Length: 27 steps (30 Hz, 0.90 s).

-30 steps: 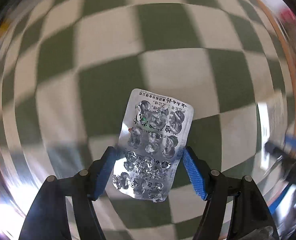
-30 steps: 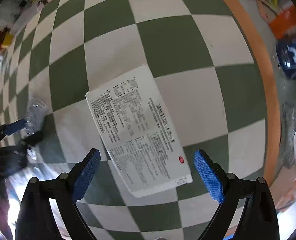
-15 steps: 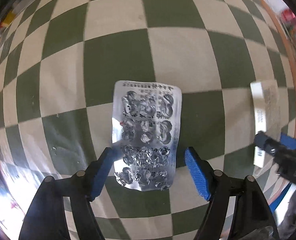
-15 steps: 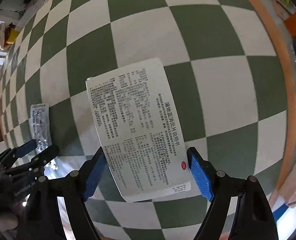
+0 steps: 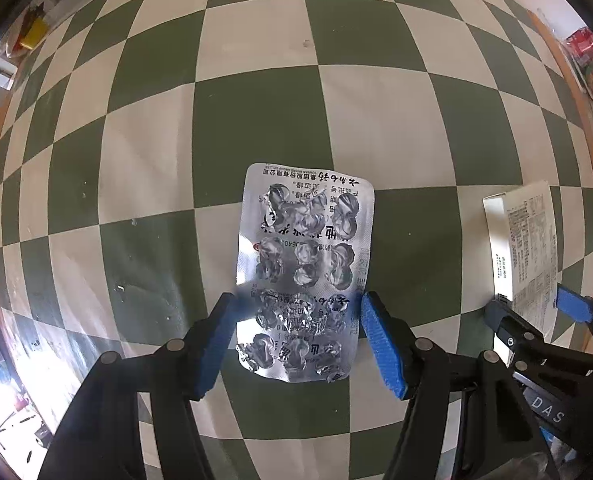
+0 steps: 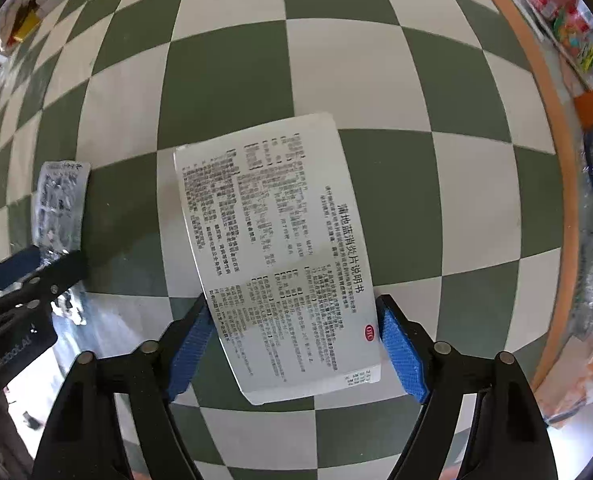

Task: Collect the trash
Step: 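Lift the blister pack and leaflet off the table with both tools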

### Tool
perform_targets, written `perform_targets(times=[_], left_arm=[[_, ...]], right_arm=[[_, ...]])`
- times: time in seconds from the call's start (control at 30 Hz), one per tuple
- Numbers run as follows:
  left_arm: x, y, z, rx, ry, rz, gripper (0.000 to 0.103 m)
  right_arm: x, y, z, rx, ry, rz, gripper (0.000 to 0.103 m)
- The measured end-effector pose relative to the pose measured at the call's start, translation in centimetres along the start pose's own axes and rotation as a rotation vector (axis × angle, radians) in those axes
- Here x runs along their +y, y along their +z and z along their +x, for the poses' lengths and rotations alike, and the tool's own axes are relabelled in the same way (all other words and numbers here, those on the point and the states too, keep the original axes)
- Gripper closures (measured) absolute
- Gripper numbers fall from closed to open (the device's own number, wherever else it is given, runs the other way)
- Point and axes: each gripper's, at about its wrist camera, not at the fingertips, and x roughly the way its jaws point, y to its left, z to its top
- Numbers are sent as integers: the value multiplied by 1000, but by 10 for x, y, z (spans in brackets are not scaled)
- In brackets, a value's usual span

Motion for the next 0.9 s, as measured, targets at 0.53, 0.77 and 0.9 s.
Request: perform_targets(times=[0.53,0.77,0.9], left_arm=[[48,-58,-29,-103,-52,-37,43],[90,-112,-68,-196,-102,-78,43],[130,-158,-85,-252,-146,-94,43]], right_arm=[[14,-45,-46,-103,74,34,25],[25,-75,-99,-186,137,39,25],[30,-115,-111,-244,161,34,25]])
